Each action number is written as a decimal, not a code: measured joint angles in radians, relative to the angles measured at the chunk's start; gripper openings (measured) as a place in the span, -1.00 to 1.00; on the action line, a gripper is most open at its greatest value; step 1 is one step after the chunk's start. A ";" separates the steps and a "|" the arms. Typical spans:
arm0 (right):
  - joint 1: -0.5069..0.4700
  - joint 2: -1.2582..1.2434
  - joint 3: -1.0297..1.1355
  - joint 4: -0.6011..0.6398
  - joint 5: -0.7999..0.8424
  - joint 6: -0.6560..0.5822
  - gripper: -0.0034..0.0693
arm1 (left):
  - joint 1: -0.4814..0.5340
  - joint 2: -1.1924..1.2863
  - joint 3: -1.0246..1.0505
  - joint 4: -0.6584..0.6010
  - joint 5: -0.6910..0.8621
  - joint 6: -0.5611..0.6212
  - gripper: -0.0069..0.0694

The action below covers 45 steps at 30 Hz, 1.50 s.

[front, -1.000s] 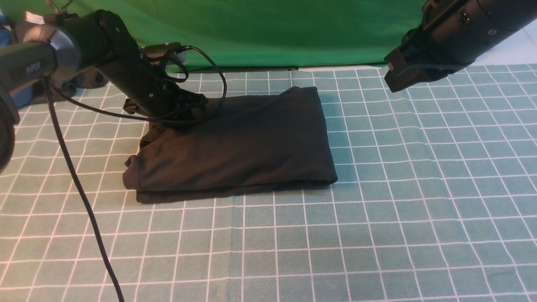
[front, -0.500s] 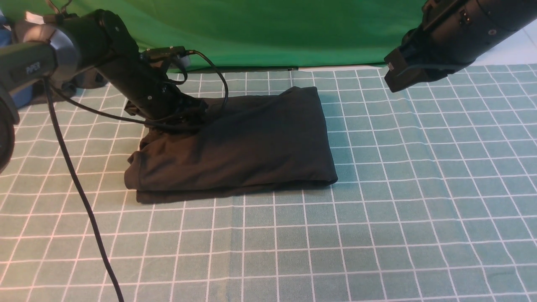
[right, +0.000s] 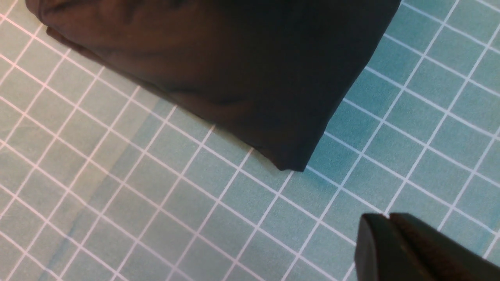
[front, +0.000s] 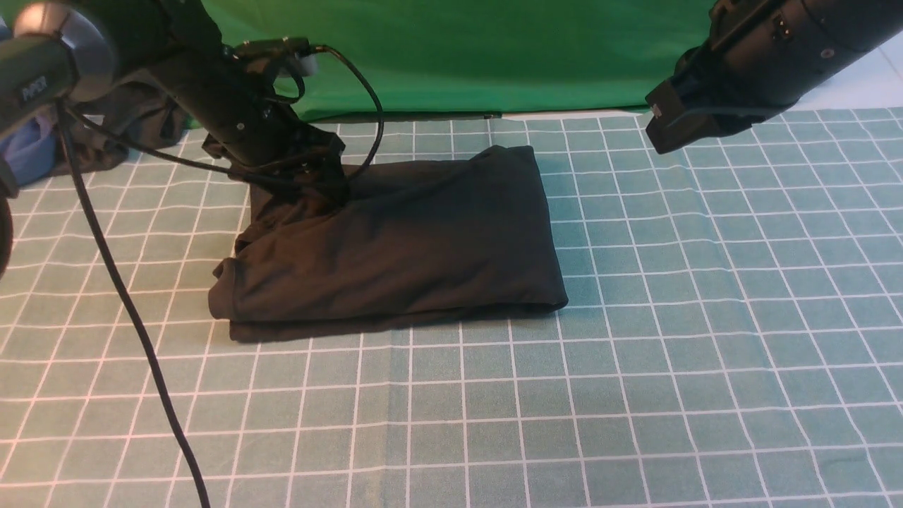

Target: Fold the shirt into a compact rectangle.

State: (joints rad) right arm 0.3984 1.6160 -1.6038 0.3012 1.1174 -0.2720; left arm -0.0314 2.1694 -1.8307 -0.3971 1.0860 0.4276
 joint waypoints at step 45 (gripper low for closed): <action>0.000 0.000 0.000 0.000 -0.023 -0.018 -0.80 | -0.009 -0.020 -0.020 0.155 -0.167 -0.006 -0.49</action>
State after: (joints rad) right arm 0.3984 1.6160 -1.6038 0.3012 1.0939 -0.2896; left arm -0.0405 2.1490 -1.8506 -0.2420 0.9194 0.4219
